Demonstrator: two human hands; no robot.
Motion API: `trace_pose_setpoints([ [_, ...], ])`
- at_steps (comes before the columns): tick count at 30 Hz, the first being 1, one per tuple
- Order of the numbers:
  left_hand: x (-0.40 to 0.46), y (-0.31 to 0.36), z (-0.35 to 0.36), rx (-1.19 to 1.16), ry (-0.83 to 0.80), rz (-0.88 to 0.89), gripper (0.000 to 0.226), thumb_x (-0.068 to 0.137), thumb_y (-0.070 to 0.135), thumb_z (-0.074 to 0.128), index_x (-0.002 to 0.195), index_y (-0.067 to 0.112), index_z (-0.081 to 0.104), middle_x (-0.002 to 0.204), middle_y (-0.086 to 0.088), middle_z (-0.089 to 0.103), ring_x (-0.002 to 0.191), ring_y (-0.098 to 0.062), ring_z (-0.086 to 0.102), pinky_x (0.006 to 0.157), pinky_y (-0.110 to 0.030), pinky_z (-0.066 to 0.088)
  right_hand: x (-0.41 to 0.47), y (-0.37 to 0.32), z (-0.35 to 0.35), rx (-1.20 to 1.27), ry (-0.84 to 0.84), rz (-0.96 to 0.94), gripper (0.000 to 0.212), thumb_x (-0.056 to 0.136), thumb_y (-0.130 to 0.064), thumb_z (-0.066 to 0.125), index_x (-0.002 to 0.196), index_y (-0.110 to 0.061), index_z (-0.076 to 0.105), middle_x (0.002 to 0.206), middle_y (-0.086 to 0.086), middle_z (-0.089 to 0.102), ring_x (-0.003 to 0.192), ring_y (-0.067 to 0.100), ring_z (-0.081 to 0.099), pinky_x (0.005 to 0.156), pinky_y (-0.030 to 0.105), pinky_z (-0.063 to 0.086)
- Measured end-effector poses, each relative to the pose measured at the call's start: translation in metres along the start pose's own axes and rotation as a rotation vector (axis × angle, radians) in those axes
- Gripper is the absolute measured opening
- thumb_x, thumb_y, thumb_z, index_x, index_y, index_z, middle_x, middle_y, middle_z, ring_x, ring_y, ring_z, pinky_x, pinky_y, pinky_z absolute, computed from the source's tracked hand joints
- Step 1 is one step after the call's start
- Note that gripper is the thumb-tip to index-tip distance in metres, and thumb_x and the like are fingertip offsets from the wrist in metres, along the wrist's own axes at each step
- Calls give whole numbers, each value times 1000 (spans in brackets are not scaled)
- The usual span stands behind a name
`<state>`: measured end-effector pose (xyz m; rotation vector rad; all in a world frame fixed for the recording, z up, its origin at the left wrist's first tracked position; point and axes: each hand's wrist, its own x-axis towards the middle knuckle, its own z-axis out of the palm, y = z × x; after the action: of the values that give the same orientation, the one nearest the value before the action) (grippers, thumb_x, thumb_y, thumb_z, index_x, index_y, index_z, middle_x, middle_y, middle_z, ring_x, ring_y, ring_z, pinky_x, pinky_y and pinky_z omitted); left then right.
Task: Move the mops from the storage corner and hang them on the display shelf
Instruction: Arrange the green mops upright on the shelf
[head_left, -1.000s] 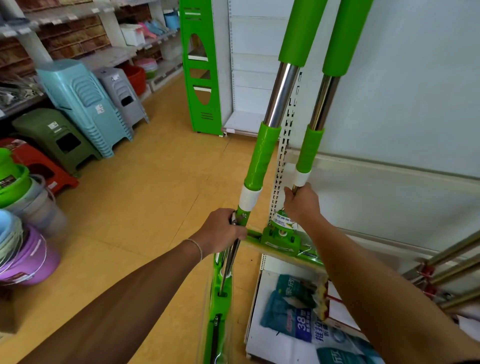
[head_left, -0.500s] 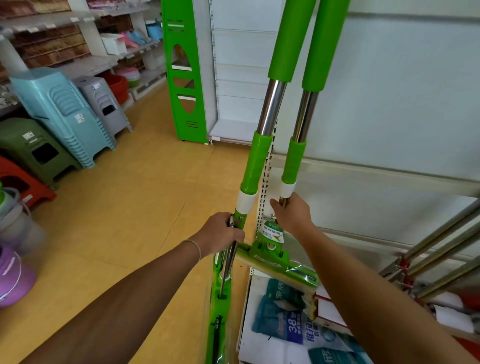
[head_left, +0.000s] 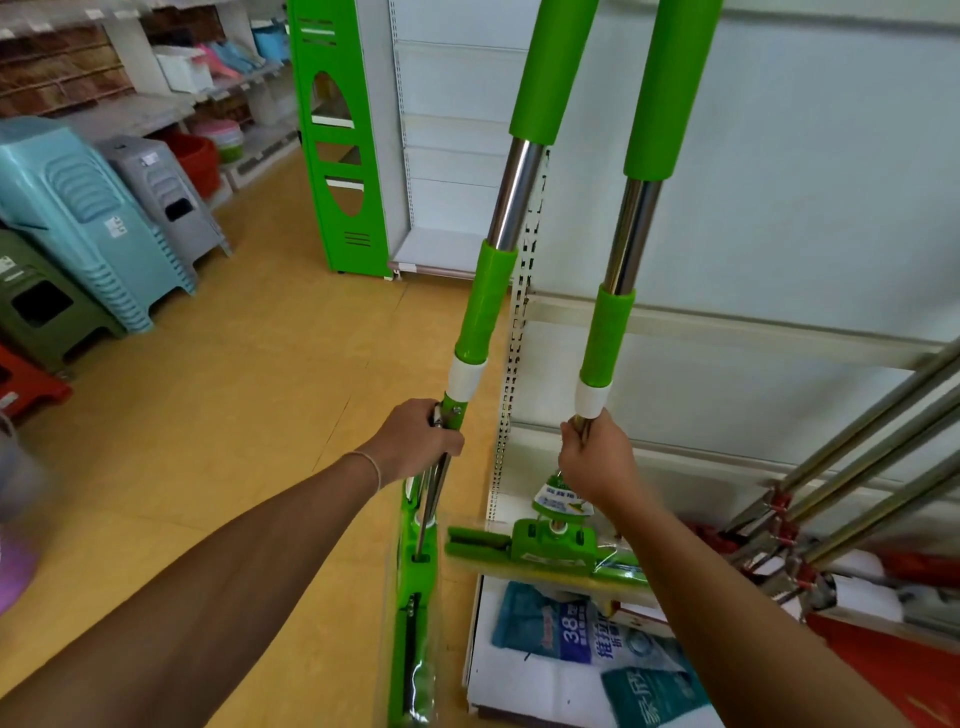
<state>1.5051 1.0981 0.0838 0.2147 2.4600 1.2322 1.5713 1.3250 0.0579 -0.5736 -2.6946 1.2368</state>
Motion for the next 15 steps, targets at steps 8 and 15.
trace_pose_setpoints([
  [8,43,7,-13,104,-34,31,14,79,11,73,76,6,60,74,-11,58,68,-25,51,65,-32,39,-49,11,-20,-55,-27,-61,8,98,-21,52,95,-16,46,70,-4,52,63,13,51,56,28,36],
  [15,71,30,6,106,-36,61,13,83,12,71,78,7,59,72,-9,56,66,-25,49,60,-32,37,-67,22,-38,-139,-23,-58,15,99,-23,52,87,-15,46,66,-5,47,58,7,45,50,24,28],
])
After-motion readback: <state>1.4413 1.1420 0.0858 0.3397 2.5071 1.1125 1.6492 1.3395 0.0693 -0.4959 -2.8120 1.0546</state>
